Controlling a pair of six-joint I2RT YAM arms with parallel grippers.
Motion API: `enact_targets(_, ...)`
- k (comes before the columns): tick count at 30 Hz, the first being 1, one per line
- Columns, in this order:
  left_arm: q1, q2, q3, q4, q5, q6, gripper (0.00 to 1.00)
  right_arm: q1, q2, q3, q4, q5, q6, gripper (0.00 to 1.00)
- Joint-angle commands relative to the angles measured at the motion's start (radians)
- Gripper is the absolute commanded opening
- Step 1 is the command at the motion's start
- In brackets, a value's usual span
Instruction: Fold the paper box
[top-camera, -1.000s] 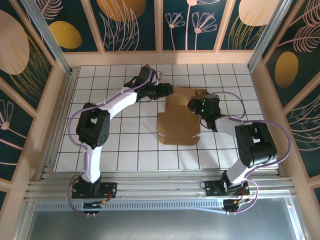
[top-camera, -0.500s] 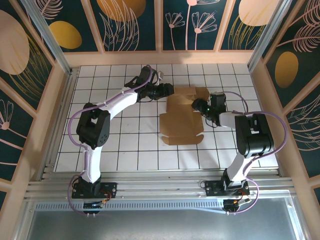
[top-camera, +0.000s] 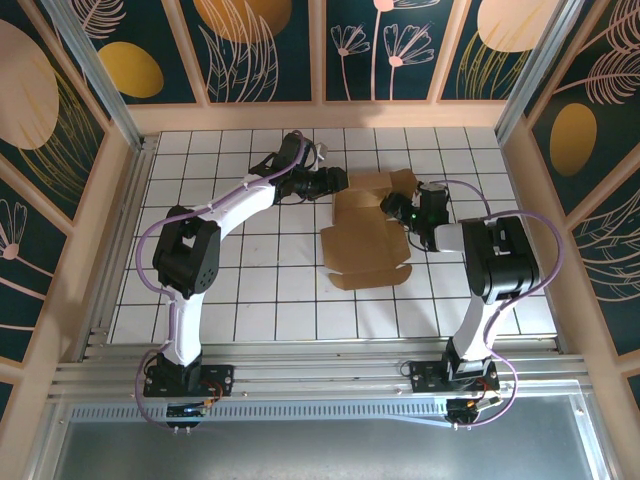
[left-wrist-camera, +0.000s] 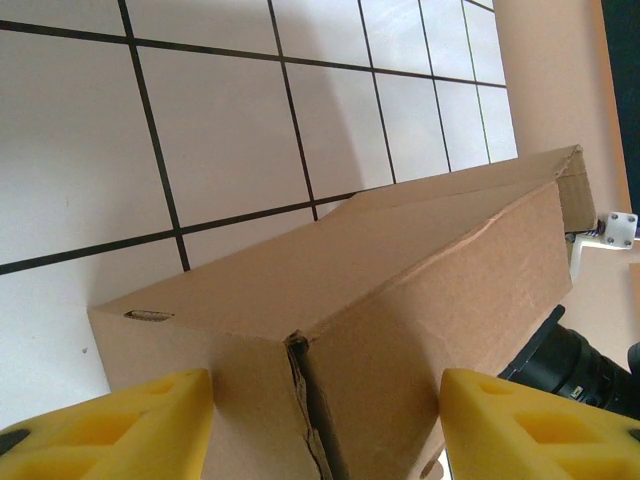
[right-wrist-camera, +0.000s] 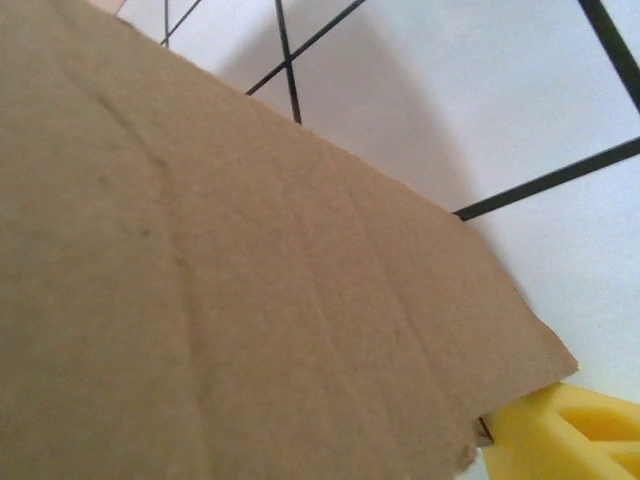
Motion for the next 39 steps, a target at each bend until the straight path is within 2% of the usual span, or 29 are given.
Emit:
enact_targets(1, -0.006, 0.005, 0.021, -0.035, -0.003, 0.017, 0.61, -0.003, 0.014, -0.011, 0.131, -0.077, -0.022, 0.73)
enact_targets(9, -0.006, 0.011, 0.021, -0.029, 0.003, 0.013, 0.61, -0.002, -0.005, -0.053, 0.254, -0.154, -0.018, 0.71)
enact_targets(19, -0.005, 0.016, 0.023, -0.027, 0.004, 0.009, 0.61, -0.001, 0.056, -0.061, 0.353, -0.305, 0.004, 0.64)
enact_targets(29, -0.007, 0.02, 0.021, -0.021, 0.006, 0.001, 0.61, 0.001, 0.123, 0.008, 0.222, -0.347, -0.032, 0.54)
enact_targets(32, -0.006, 0.019, 0.02, -0.024, 0.004, 0.003, 0.61, 0.01, 0.128, 0.039, 0.139, -0.323, -0.095, 0.53)
enact_targets(39, -0.008, 0.023, 0.019, -0.021, 0.006, -0.001, 0.61, 0.056, 0.046, 0.034, 0.058, -0.141, -0.257, 0.51)
